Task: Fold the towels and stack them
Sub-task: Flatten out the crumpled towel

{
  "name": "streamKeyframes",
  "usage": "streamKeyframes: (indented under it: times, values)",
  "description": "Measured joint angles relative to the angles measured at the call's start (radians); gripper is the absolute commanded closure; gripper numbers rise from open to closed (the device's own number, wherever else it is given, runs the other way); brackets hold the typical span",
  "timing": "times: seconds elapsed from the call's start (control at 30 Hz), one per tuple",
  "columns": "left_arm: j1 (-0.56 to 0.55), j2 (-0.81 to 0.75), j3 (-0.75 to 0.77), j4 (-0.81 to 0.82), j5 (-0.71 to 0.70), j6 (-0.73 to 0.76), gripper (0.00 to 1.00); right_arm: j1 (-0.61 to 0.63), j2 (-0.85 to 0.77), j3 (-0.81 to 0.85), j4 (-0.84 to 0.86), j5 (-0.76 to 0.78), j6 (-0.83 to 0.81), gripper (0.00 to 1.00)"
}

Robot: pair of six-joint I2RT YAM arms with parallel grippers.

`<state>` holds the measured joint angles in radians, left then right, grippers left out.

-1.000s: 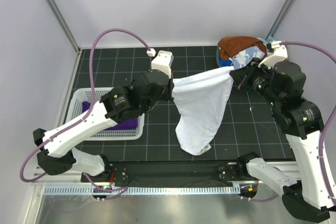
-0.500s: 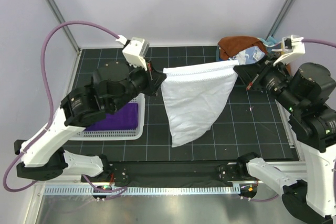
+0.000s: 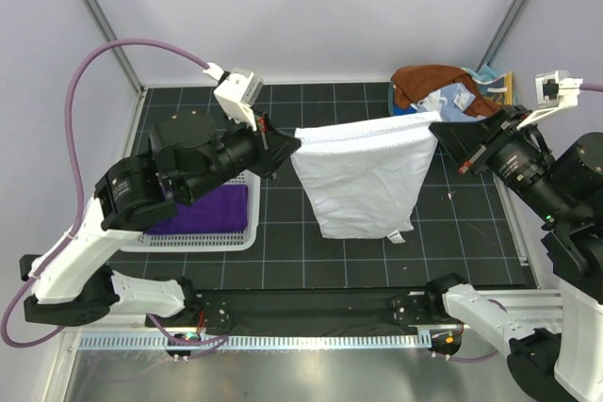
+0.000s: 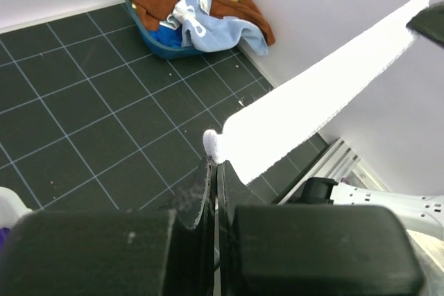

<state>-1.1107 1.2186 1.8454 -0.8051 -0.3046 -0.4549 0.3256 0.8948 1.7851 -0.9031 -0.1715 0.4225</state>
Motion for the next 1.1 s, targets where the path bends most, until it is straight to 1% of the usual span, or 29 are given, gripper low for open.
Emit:
streamKeyframes:
  times: [0.1, 0.17, 0.23, 0.37, 0.47, 0.57, 0.67, 0.77, 0.83, 0.93, 1.1]
  values:
    - [0.0, -0.011, 0.002, 0.0, -0.01, -0.012, 1.0, 0.0, 0.0, 0.0, 0.002, -0.019, 0.008, 0.99]
    - [0.002, -0.011, 0.008, -0.001, -0.033, -0.015, 1.0, 0.0, 0.0, -0.024, 0.02, -0.026, 0.018, 0.99]
    - [0.027, -0.003, 0.016, -0.005, -0.037, -0.023, 1.0, 0.0, 0.007, -0.063, 0.036, -0.023, 0.024, 0.99]
    - [0.267, 0.073, 0.01, 0.016, 0.069, -0.066, 1.0, 0.0, 0.089, -0.143, 0.105, -0.008, 0.024, 0.99]
    - [0.419, 0.185, -0.005, 0.048, 0.134, -0.074, 1.0, 0.0, 0.222, -0.187, 0.179, 0.032, 0.019, 0.99]
    - [0.525, 0.357, 0.022, 0.076, 0.181, -0.075, 1.0, -0.002, 0.416, -0.198, 0.273, 0.086, 0.002, 0.99]
    - [0.589, 0.545, 0.089, 0.092, 0.198, -0.067, 1.0, -0.012, 0.658, -0.18, 0.36, 0.119, -0.011, 0.99]
    - [0.639, 0.734, 0.206, 0.089, 0.204, -0.06, 1.0, -0.028, 0.858, -0.134, 0.42, 0.134, -0.023, 0.99]
    - [0.666, 0.829, 0.278, 0.086, 0.207, -0.061, 1.0, -0.045, 0.969, -0.085, 0.427, 0.151, -0.026, 0.99]
    - [0.702, 0.923, 0.351, 0.092, 0.227, -0.064, 1.0, -0.066, 1.065, -0.012, 0.449, 0.158, -0.028, 0.99]
    - [0.711, 0.926, 0.319, 0.121, 0.237, -0.074, 1.0, -0.069, 1.07, 0.03, 0.496, 0.17, -0.037, 0.99]
